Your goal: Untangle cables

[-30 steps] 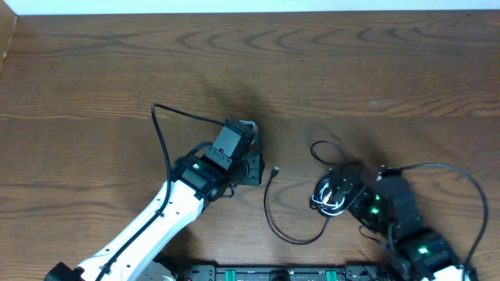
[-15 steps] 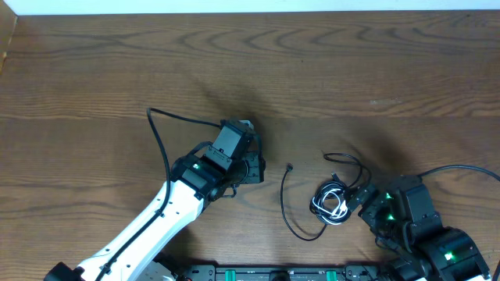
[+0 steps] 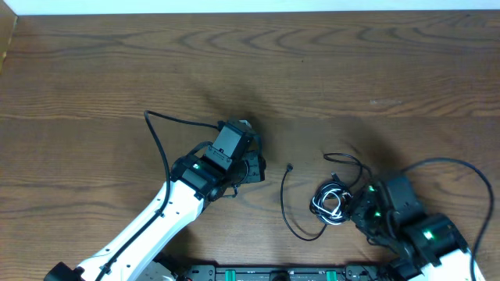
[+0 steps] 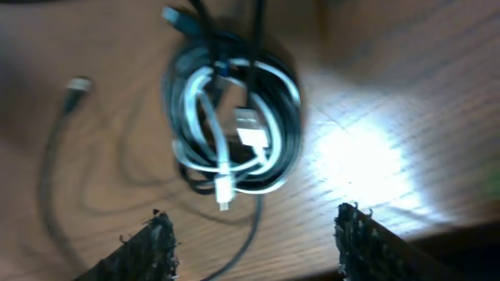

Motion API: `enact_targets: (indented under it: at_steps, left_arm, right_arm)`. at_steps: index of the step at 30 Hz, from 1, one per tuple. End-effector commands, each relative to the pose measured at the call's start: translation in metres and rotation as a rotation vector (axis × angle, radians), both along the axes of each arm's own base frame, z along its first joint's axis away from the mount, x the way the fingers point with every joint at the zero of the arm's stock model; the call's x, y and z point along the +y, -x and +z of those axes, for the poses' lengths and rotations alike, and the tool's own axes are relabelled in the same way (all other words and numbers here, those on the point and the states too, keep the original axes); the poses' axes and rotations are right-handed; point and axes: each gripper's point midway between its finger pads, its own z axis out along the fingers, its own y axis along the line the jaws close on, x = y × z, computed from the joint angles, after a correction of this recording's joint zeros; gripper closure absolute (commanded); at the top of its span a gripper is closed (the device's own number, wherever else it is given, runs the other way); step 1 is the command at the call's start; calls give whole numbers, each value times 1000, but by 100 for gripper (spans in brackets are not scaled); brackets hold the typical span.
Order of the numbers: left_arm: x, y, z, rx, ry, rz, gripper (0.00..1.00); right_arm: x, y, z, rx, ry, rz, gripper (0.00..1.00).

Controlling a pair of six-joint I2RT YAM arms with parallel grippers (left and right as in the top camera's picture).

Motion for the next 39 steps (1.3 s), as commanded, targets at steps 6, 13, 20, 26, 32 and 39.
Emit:
enact_targets:
  at_steps: [6, 13, 20, 26, 32, 39]
  left_arm:
    - [2, -3, 1, -3, -1, 20, 48]
    - [2, -3, 1, -3, -1, 20, 48]
    - [2, -2, 1, -2, -2, 20, 48]
    - [2, -2, 1, 0, -3, 20, 48]
    - [-1, 2, 1, 17, 12, -1, 48]
    - [-1, 6, 1, -8, -10, -118, 48]
  right_arm:
    - [-4, 13, -45, 258, 132, 2, 39]
    - [8, -3, -69, 286, 133, 50, 46]
    - [27, -37, -86, 202, 85, 56, 76]
    - [56, -92, -87, -34, 22, 203, 91]
    - [71, -122, -70, -156, -26, 210, 86]
    - [56, -109, -77, -75, 4, 173, 19]
